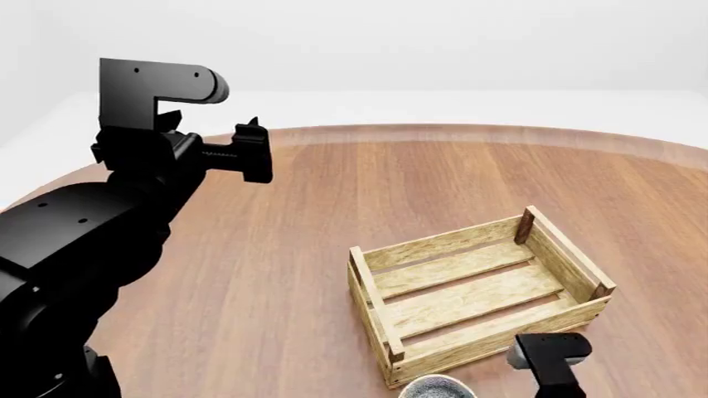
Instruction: Stack the right bowl on the left bowl and place them in the tray.
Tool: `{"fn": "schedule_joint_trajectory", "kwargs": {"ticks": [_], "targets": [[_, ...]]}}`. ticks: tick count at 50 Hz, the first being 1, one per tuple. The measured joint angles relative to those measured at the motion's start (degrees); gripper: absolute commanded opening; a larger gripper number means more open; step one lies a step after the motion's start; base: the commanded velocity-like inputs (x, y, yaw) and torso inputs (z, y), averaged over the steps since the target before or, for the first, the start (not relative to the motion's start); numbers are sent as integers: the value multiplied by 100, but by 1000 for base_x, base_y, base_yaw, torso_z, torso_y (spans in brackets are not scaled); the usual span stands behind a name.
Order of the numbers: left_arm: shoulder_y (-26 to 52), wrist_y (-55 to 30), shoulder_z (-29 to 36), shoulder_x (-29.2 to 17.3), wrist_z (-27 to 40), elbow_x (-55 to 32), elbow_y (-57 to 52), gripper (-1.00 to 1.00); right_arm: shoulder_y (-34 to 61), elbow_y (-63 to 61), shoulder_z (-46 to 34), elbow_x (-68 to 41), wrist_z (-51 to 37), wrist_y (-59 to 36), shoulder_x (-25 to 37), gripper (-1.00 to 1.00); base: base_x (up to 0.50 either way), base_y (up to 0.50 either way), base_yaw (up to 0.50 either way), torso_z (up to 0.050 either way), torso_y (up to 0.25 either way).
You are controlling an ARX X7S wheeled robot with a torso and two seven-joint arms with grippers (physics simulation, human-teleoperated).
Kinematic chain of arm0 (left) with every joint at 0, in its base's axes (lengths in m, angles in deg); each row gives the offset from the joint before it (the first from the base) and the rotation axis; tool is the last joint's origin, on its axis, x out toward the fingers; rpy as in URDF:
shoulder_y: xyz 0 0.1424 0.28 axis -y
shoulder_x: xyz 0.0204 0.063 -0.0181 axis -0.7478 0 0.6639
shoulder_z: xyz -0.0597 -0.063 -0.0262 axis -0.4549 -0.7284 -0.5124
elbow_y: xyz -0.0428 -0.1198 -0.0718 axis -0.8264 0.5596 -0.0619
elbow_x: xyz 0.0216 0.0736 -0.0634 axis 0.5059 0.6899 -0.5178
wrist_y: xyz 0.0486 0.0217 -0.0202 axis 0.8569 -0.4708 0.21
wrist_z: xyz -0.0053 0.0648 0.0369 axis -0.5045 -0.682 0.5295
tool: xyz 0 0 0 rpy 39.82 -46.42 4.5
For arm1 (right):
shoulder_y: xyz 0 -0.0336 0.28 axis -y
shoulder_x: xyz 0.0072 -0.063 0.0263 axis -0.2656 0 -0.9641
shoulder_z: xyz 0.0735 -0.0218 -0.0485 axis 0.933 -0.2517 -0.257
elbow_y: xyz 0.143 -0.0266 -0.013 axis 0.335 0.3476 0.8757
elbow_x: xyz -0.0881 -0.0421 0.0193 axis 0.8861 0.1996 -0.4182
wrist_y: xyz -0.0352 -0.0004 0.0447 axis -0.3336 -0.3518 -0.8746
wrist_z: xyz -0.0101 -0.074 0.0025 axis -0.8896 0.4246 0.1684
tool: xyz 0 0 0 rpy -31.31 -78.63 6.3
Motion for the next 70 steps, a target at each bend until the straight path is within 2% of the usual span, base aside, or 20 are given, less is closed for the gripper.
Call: {"fn": "schedule_joint_trajectory", "kwargs": {"ticks": [9,19,31,49,70], "targets": [[17,6,-5,-9,21,-23,15,100,168,-144,321,-708,2,484,-267,-100,0,0,0,0,0],[23,21,-10,-20,39,-48,31,100,368,-28,360,-990,24,685,-473,-100,0,0,0,0,0],[61,10,-19,-28,69,-91,48,100,1346,879,-331,-807,273,403,-1208,-100,0,0,0,0,0],[91,58,9,-37,97,-126,112,100,2402,2330,-1455,-37,1261,-32,-2449,-100,0,0,0,0,1],[77,112,41,-62,134,-169,142,100,2637,2948,-2006,265,1756,-251,-2886,-100,0,0,0,0,0]]}}
